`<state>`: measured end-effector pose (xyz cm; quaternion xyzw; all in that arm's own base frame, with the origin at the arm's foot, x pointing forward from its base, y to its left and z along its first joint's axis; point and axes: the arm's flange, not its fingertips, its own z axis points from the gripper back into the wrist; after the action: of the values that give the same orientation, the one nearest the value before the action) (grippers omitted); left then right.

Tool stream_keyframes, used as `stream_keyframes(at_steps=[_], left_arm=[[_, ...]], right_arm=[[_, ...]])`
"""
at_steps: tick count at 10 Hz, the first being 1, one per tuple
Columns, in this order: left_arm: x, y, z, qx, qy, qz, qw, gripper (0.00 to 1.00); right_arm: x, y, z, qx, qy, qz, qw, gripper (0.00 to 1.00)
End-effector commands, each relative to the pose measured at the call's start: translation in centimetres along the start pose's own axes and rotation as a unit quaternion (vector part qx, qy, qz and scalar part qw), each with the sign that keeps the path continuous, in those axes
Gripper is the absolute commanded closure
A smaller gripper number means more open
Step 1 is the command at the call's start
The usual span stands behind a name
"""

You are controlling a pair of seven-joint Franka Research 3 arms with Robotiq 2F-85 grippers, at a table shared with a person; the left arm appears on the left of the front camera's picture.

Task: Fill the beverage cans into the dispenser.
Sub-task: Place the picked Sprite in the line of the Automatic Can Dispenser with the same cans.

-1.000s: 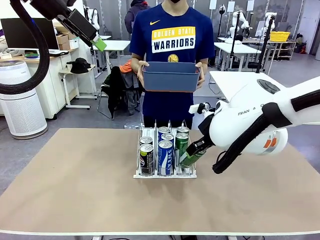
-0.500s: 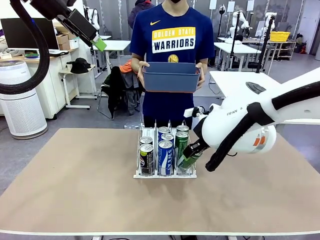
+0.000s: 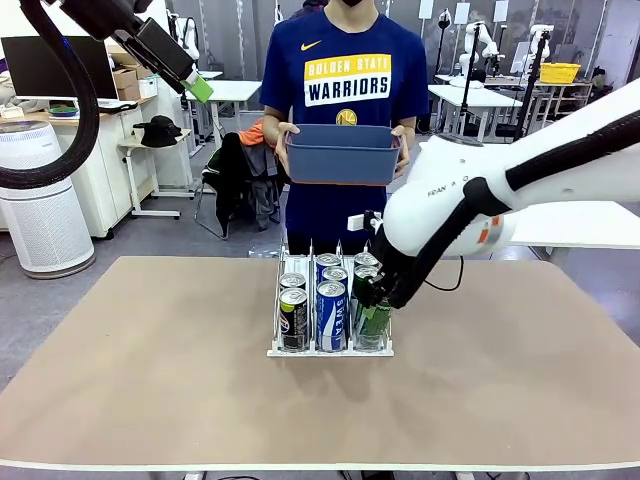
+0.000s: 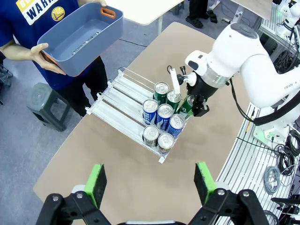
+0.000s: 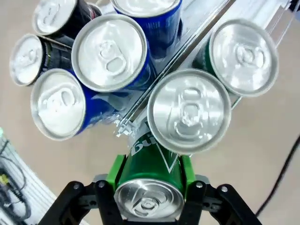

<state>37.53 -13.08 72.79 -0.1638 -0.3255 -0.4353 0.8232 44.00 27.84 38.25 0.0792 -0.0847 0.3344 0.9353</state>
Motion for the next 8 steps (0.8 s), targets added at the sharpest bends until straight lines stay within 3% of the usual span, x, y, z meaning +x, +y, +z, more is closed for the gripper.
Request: stream_keyframes(at_steps=[1, 3, 4, 5, 6, 7, 8], left_arm=[[-0.4, -0.2, -0.1, -0.006, -0.002, 0.009, 1.0, 0.0], [-0.4, -0.2, -0.1, -0.006, -0.002, 0.009, 1.0, 0.0], [-0.4, -0.2, -0.1, -0.006, -0.002, 0.009, 1.0, 0.0], [-0.4, -0.2, -0.1, -0.006, -0.002, 0.009, 1.0, 0.0], [-0.4, -0.2, -0.1, -0.006, -0.002, 0.009, 1.0, 0.0], [-0.4, -0.2, -0.1, -0.006, -0.002, 0.009, 1.0, 0.0], [-0.4, -0.2, -0.1, -0.006, -0.002, 0.009, 1.0, 0.0]], right_arm=[[2.4, 0.0, 0.1, -0.025, 0.028, 0.022, 0.999, 0.42], [2.9, 0.4, -0.3, -0.014, 0.042, 0.065, 0.997, 0.42], [2.8, 0.6, -0.1, 0.007, 0.047, 0.068, 0.997, 0.23], [2.5, 0.6, 0.4, 0.009, 0.046, 0.074, 0.996, 0.22], [2.3, 0.8, 1.0, 0.003, 0.042, 0.068, 0.997, 0.03], [1.8, 1.1, 1.9, -0.003, 0.034, 0.059, 0.998, 0.18], [1.1, 1.1, 2.9, -0.009, 0.029, 0.055, 0.998, 0.0]])
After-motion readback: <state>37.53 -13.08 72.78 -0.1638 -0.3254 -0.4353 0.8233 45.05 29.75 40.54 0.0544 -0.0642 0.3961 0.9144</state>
